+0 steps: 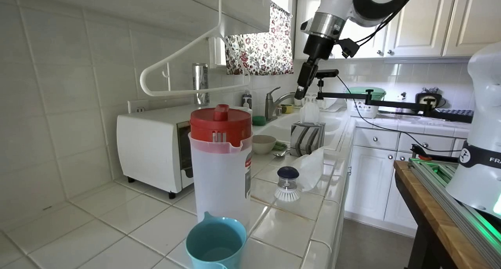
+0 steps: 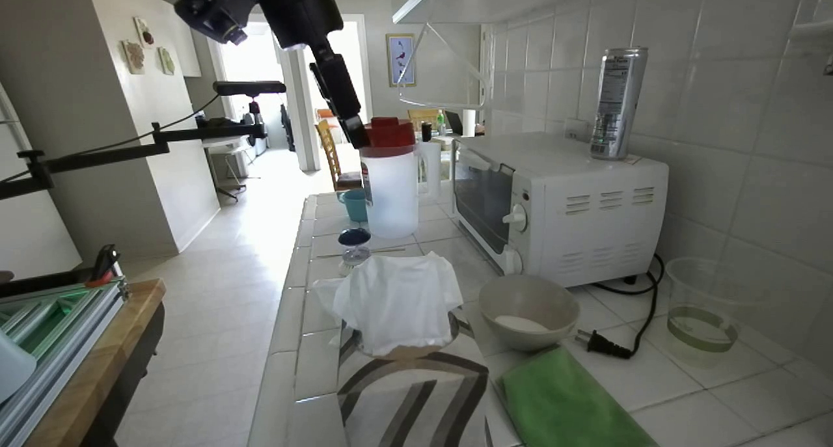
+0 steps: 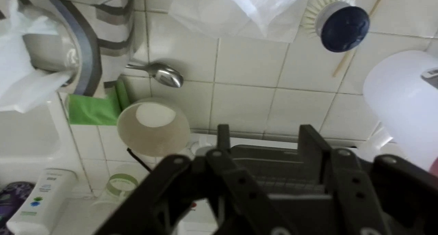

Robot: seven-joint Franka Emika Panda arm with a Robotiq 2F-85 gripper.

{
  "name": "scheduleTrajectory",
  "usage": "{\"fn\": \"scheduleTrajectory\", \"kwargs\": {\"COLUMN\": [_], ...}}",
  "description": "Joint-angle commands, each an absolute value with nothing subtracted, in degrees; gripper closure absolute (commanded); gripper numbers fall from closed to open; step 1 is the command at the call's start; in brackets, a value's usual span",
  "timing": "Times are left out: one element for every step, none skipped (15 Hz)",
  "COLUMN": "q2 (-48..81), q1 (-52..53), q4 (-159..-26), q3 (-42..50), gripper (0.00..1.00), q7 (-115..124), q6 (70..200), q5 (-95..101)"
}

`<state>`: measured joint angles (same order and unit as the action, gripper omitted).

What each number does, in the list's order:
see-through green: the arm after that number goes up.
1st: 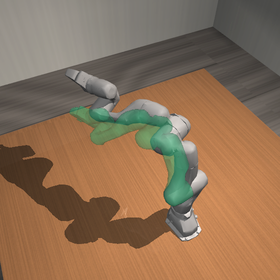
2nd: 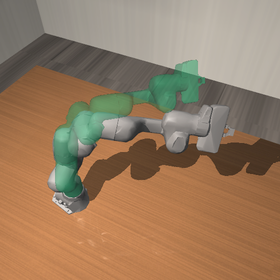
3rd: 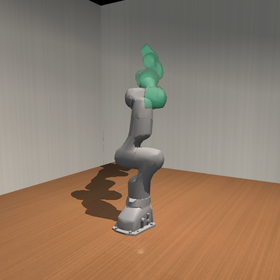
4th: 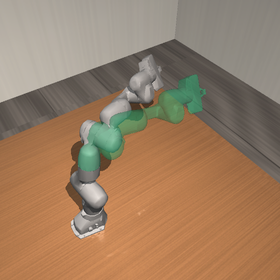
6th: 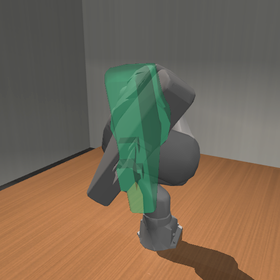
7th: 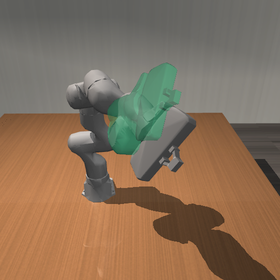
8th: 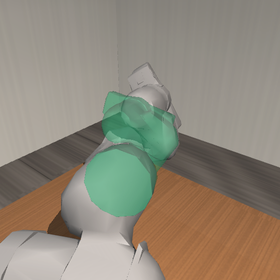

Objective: Wipe the cabinet door with the white cloth

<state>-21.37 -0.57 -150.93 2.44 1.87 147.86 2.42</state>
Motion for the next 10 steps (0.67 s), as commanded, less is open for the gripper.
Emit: {"fn": "scheduleTrajectory", "kwargs": {"q2": [-23.86,-24.25,-24.59,-24.81,-24.94,-24.86,-24.84,-24.74,-24.64,-24.58], "q1": [2.83,3.32,2.99,2.56,2.24,1.75,1.62,1.62,1.82,1.80], "q4": [-148.60,-147.95,-147.58,-147.32,-147.06,-146.99,-146.96,-146.93,-146.94,-146.95], "q3": [3.95,4.14,3.66,3.22,2.94,2.51,2.39,2.36,2.45,2.37], "gripper": [0.15,0.06,0.01,0.00,0.00,0.00,0.00,0.00,0.00,0.00], "q7": [-2.56,-3.10,-2.58,-2.14,-1.91,-1.25,-1.17,-1.22,-1.54,-1.51], "q6": [140.62,138.57,136.52,134.68,132.86,131.44,130.22,129.17,128.31,127.90], "q5": [-4.94,-6.28,-6.13,-5.70,-5.13,-4.23,-4.01,-4.04,-4.38,-4.32]}}
